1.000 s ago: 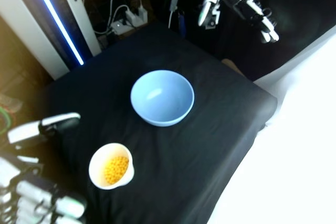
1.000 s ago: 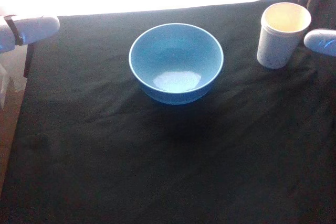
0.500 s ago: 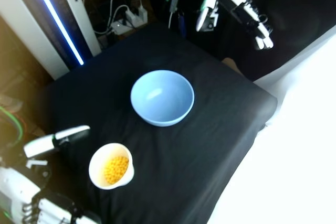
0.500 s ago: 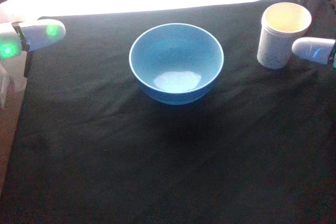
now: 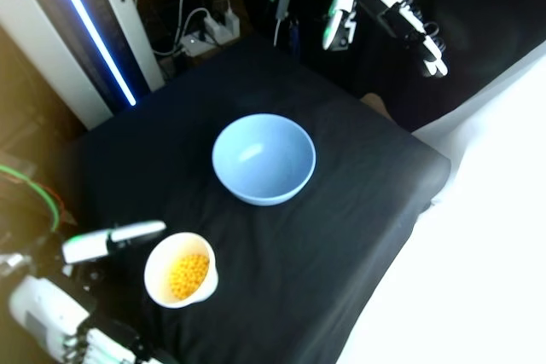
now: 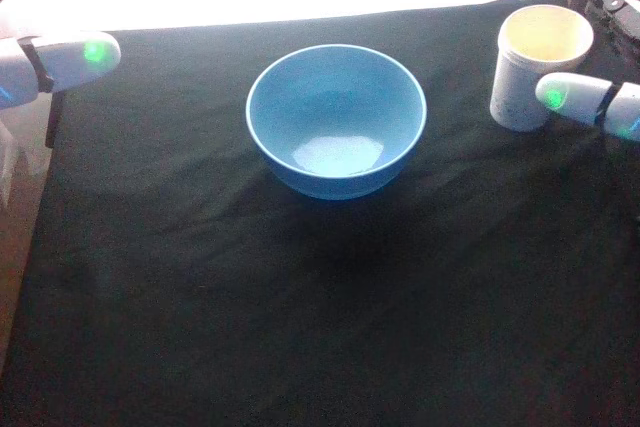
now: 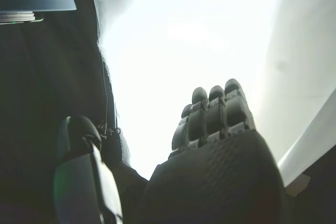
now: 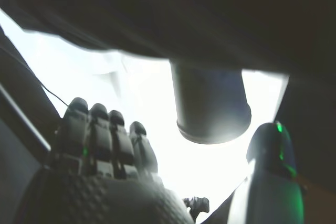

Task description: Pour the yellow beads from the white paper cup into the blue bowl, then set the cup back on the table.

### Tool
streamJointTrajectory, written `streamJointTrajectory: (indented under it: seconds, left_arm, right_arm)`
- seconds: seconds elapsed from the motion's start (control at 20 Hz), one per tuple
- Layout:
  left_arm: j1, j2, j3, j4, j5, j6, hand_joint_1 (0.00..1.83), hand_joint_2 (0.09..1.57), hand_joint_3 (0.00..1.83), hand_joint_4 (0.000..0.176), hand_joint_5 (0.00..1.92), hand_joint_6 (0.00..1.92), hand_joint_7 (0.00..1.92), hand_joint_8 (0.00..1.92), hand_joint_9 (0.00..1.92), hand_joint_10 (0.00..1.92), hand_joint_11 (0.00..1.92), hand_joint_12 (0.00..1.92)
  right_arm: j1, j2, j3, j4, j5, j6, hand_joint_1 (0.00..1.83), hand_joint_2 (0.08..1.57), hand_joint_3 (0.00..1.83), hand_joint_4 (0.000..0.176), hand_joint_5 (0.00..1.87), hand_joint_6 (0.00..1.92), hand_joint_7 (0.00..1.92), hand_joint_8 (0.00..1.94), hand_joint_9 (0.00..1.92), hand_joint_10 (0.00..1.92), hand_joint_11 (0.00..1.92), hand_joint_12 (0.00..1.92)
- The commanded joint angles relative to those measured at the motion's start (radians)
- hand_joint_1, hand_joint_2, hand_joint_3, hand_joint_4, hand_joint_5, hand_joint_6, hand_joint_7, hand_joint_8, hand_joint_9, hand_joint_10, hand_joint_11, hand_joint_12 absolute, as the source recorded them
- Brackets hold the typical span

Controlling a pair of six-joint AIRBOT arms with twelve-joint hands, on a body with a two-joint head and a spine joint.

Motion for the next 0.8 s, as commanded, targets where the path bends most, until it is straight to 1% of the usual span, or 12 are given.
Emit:
streamJointTrajectory:
  seconds: [0.0,0.1,0.2,0.25,0.3,0.4,0.45,0.5,0.55,0.6,0.65,0.75]
  left_arm:
    - [-0.010,-0.005,0.009,-0.015,-0.121,-0.010,0.54,0.88,0.00,0.031,0.00,0.00,0.20,0.01,0.07,0.00,0.05,0.04]
    - [-0.010,-0.006,0.009,-0.014,-0.121,-0.010,0.54,0.89,0.00,0.014,0.00,0.00,0.21,0.01,0.07,0.00,0.04,0.03]
    - [-0.010,-0.007,0.010,-0.014,-0.121,-0.010,0.56,0.90,0.00,0.021,0.00,0.00,0.21,0.01,0.08,0.01,0.06,0.05]
    - [-0.010,-0.008,0.010,-0.013,-0.121,-0.010,0.57,0.90,0.01,0.024,0.00,0.00,0.21,0.01,0.08,0.00,0.06,0.05]
    - [-0.010,-0.008,0.010,-0.013,-0.121,-0.010,0.55,0.89,0.00,0.026,0.00,0.00,0.21,0.00,0.08,0.01,0.07,0.06]
    - [-0.010,-0.008,0.010,-0.013,-0.121,-0.010,0.55,0.89,0.00,0.020,0.00,0.00,0.22,0.01,0.08,0.01,0.05,0.05]
    - [-0.010,-0.009,0.011,-0.013,-0.121,-0.010,0.55,0.89,0.00,0.026,0.00,0.00,0.22,0.00,0.08,0.00,0.05,0.06]
    - [-0.010,-0.010,0.011,-0.013,-0.120,-0.011,0.55,0.88,0.00,0.026,0.00,0.00,0.21,0.00,0.08,0.00,0.04,0.05]
    - [-0.010,-0.011,0.012,-0.012,-0.120,-0.011,0.54,0.88,0.00,0.022,0.00,0.00,0.23,0.01,0.09,0.01,0.04,0.05]
    - [-0.010,-0.011,0.012,-0.012,-0.120,-0.011,0.54,0.87,0.00,0.025,0.00,0.00,0.24,0.01,0.09,0.01,0.04,0.06]
    - [-0.010,-0.012,0.012,-0.011,-0.119,-0.011,0.53,0.88,0.00,0.028,0.00,0.00,0.25,0.01,0.10,0.01,0.04,0.06]
    - [-0.010,-0.014,0.013,-0.011,-0.118,-0.011,0.55,0.88,0.00,0.043,0.00,0.00,0.27,0.02,0.11,0.01,0.03,0.06]
  right_arm:
    - [0.004,0.002,0.009,0.008,0.114,0.018,0.69,0.74,0.00,0.053,0.00,0.00,0.00,0.00,0.00,0.00,0.00,0.00]
    - [0.004,-0.002,0.013,0.008,0.109,0.018,0.72,0.67,0.00,0.040,0.00,0.00,0.00,0.00,0.00,0.00,0.00,0.00]
    - [0.004,-0.006,0.017,0.005,0.104,0.018,0.70,0.60,0.00,0.051,0.00,0.00,0.00,0.00,0.00,0.00,0.00,0.00]
    - [0.004,-0.007,0.018,0.004,0.102,0.018,0.70,0.62,0.00,0.035,0.00,0.00,0.00,0.00,0.00,0.00,0.00,0.00]
    - [0.004,-0.007,0.019,0.003,0.102,0.018,0.66,0.56,0.00,0.043,0.00,0.00,0.00,0.00,0.00,0.00,0.00,0.00]
    - [0.004,-0.008,0.020,0.002,0.100,0.018,0.67,0.56,0.00,0.042,0.00,0.00,0.00,0.00,0.00,0.00,0.00,0.00]
    - [0.004,-0.010,0.021,0.001,0.098,0.018,0.69,0.57,0.00,0.015,0.00,0.00,0.00,0.00,0.00,0.00,0.00,0.00]
    - [0.004,-0.012,0.025,0.000,0.095,0.018,0.70,0.57,0.00,0.029,0.00,0.00,0.00,0.00,0.00,0.00,0.00,0.00]
    - [0.004,-0.014,0.029,-0.002,0.089,0.018,0.66,0.54,0.00,0.019,0.00,0.00,0.00,0.00,0.00,0.00,0.00,0.00]
    - [0.004,-0.016,0.031,-0.004,0.086,0.018,0.65,0.54,0.00,0.004,0.00,0.00,0.00,0.00,0.00,0.00,0.00,0.00]
    - [0.005,-0.017,0.034,-0.007,0.080,0.018,0.63,0.53,0.00,0.028,0.00,0.00,0.00,0.00,0.00,0.00,0.00,0.00]
    - [0.006,-0.021,0.038,-0.010,0.071,0.018,0.59,0.52,0.00,0.018,0.04,0.02,0.00,0.00,0.00,0.00,0.00,0.00]
